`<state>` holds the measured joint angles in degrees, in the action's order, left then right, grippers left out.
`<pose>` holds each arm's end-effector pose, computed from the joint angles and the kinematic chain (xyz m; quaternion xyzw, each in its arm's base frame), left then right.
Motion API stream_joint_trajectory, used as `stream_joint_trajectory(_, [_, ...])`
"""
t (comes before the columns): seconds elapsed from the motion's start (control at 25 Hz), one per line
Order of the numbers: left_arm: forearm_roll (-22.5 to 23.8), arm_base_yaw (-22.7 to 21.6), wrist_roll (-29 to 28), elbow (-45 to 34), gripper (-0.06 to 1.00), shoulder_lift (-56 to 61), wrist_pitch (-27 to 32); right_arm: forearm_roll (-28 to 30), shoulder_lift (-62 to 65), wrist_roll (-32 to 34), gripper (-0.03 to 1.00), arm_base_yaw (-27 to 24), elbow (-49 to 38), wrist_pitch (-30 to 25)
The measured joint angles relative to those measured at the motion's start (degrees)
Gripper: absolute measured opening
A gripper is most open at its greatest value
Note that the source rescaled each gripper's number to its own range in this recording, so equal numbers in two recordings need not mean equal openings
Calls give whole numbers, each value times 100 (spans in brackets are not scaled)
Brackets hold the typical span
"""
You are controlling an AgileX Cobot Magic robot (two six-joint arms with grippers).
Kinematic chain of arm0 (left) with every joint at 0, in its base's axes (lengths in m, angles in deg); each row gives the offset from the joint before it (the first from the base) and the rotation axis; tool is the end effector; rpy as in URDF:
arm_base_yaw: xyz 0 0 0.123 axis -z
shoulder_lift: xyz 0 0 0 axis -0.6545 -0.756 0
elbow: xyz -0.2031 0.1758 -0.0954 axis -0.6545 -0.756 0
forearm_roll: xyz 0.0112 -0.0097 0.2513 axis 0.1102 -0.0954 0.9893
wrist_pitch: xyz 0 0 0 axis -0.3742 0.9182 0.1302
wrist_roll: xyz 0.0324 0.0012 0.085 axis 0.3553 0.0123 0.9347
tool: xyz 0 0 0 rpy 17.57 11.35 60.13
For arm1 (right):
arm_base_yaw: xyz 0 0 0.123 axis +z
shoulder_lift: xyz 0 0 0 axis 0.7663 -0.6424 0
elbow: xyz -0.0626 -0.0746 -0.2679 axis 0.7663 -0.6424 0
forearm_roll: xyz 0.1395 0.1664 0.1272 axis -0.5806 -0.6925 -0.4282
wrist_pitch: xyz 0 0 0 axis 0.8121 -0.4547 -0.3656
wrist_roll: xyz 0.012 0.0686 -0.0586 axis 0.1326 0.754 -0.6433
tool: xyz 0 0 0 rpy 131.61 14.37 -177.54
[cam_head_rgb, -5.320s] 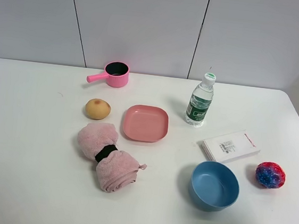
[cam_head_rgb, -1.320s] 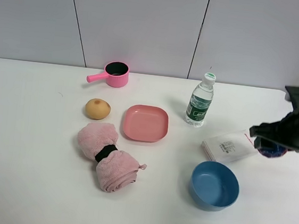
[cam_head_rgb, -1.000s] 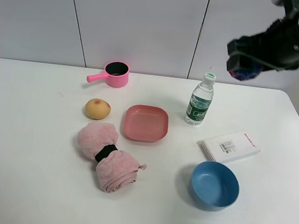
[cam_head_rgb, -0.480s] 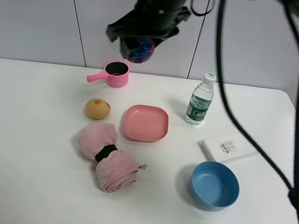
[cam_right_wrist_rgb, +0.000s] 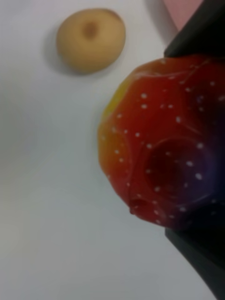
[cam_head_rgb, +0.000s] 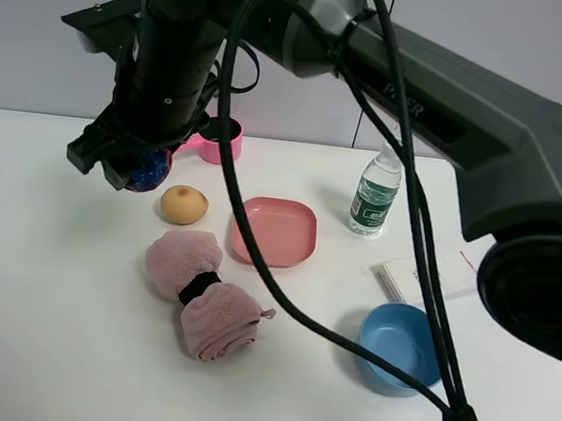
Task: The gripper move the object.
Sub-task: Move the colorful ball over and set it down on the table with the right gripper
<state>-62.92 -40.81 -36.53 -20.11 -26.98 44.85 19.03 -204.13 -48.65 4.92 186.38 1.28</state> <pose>-0.0068 0.0006 0.2801 -0.0116 0.8481 -0.0044 0.5297 0.2733 0.4022 0.3024 -0.4886 0.8379 0.1373 0.2009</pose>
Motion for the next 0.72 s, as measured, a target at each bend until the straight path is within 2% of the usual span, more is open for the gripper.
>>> stream_joint_trajectory(0.2, [0, 0, 0, 0, 100, 0, 0, -96, -118, -185, 2, 236, 13, 0])
stream_joint_trajectory(0.52, [0, 0, 0, 0, 100, 0, 0, -106, -747, -296, 2, 251, 18, 0])
stream_joint_trajectory(0.72, [0, 0, 0, 0, 100, 0, 0, -469, -1052, -619, 2, 276, 18, 63])
